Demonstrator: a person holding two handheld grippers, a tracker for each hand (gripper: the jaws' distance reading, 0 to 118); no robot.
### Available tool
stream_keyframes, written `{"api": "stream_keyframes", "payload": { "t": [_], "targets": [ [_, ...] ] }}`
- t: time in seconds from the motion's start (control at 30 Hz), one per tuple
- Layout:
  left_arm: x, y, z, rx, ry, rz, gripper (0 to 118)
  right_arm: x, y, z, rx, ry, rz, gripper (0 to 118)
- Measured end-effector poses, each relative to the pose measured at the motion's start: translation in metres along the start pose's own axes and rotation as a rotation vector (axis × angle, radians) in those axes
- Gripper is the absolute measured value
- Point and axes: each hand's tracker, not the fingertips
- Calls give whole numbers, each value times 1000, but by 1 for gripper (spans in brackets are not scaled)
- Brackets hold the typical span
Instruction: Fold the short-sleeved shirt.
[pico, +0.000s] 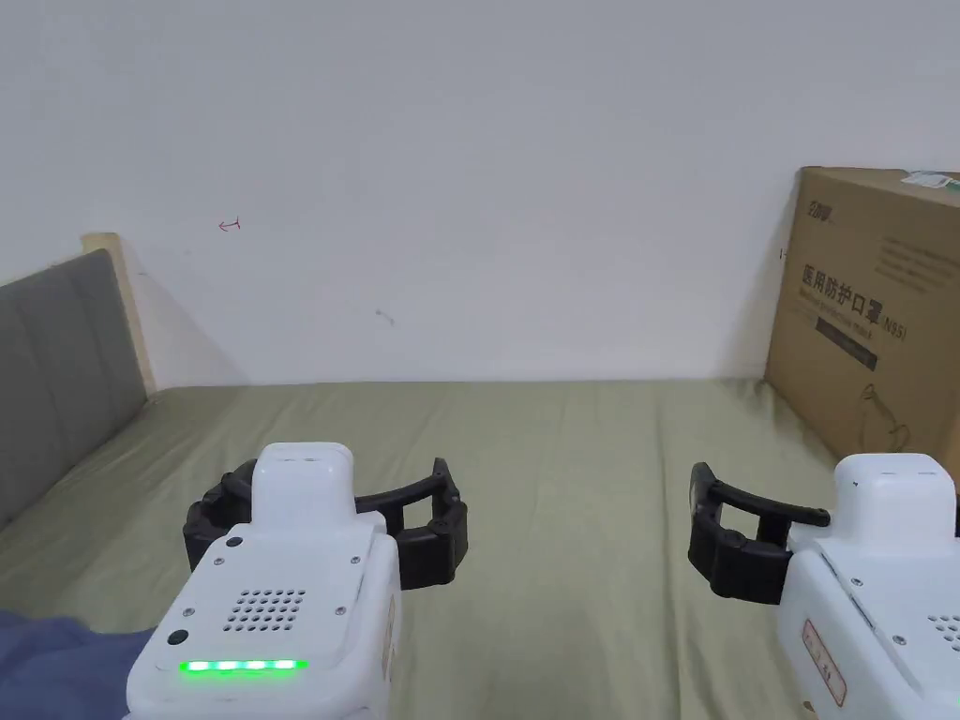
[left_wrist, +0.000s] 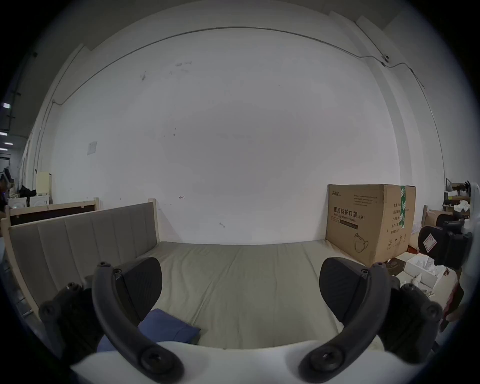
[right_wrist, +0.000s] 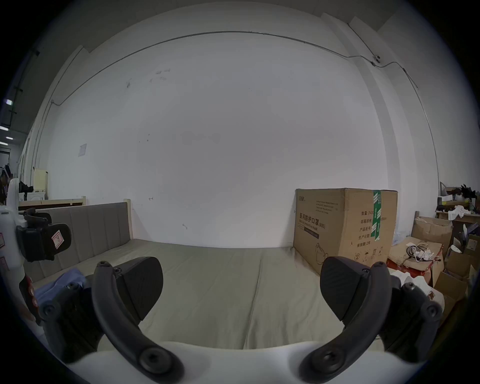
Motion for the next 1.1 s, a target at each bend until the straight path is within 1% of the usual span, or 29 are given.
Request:
{"api": "stream_keyframes", "payload": {
  "t": [0.13, 0.4, 0.5, 0.77, 1.1],
  "targets": [
    [-2, -1, -1, -19, 7, -4, 118, 0, -1, 2, 12, -40, 13, 118],
    [-4, -2, 2, 3, 9, 2, 118, 0, -4, -2, -33, -4, 16, 118],
    [-3, -2, 4, 16, 7, -2, 118, -2, -4, -2, -34, -8, 17, 118],
    [-2, 1, 7, 41, 16, -16, 118, -1, 0, -4, -49, 8, -16, 118],
    [-4, 2, 8, 37, 15, -6, 118, 0, 2, -5, -65, -11, -35, 118]
  ]
}}
